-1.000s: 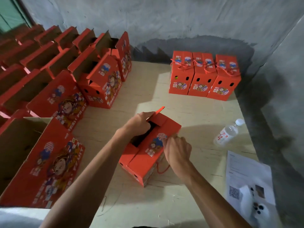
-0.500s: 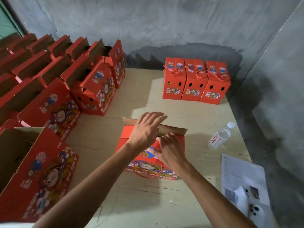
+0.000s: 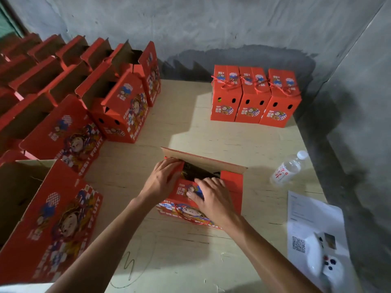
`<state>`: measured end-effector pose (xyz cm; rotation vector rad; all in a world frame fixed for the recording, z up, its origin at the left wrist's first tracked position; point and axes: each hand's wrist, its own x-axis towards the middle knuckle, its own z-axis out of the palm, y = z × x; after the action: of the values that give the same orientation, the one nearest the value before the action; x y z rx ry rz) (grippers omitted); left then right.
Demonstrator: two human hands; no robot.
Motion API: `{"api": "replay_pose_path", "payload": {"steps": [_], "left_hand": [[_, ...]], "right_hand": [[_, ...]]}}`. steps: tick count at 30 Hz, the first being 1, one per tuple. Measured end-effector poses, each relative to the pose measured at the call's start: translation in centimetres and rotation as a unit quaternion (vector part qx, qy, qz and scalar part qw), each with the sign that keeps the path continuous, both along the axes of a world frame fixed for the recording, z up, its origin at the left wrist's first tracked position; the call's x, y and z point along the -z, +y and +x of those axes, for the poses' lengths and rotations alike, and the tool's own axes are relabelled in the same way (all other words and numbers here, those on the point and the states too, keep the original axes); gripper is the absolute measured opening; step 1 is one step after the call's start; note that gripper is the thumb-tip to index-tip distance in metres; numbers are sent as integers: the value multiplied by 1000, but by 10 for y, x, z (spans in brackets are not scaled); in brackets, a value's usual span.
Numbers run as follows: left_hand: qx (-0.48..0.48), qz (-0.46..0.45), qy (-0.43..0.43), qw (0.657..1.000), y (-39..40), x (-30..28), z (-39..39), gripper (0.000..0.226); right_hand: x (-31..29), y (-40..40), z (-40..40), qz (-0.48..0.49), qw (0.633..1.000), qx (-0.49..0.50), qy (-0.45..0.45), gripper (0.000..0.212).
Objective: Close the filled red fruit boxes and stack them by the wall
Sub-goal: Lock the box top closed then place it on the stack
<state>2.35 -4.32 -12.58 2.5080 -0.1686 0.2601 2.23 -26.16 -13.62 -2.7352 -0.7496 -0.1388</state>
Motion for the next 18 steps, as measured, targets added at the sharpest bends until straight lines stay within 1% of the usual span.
{"api": "replay_pose_path", "payload": {"steps": [2, 5, 7, 9, 10, 11, 13, 15, 16, 18], "left_hand": [[-9, -26, 30, 999, 0, -3, 2, 34], [-9, -61, 66, 996, 3, -16, 9, 30], [-6, -75, 128, 989, 8, -35, 17, 25], [6, -80, 198, 977, 13, -54, 25, 21], [16, -64, 232, 970, 14, -62, 29, 22], [26, -33, 261, 965, 13, -67, 31, 26], [38, 24, 295, 954, 4, -71, 30, 34], [42, 28, 329, 943, -5, -69, 26, 43], [47, 37, 345, 937, -8, -67, 23, 50], [64, 94, 361, 926, -11, -67, 17, 71]], "right_hand": [[-1, -1, -1, 29, 999, -4, -19, 61], [-9, 0, -7, 52, 990, -18, -131, 45], [-17, 2, -16, 60, 979, -29, -194, 36], [-29, 3, -26, 67, 973, -40, -216, 32], [-36, 3, -31, 84, 972, -50, -214, 30], [-44, 2, -36, 111, 972, -57, -198, 29], [-61, -3, -41, 172, 977, -40, -115, 33], [-75, -14, -37, 209, 977, 32, 7, 45], [-79, -21, -33, 220, 970, 66, 81, 49], [-83, -34, -24, 233, 941, 117, 215, 42]]}}
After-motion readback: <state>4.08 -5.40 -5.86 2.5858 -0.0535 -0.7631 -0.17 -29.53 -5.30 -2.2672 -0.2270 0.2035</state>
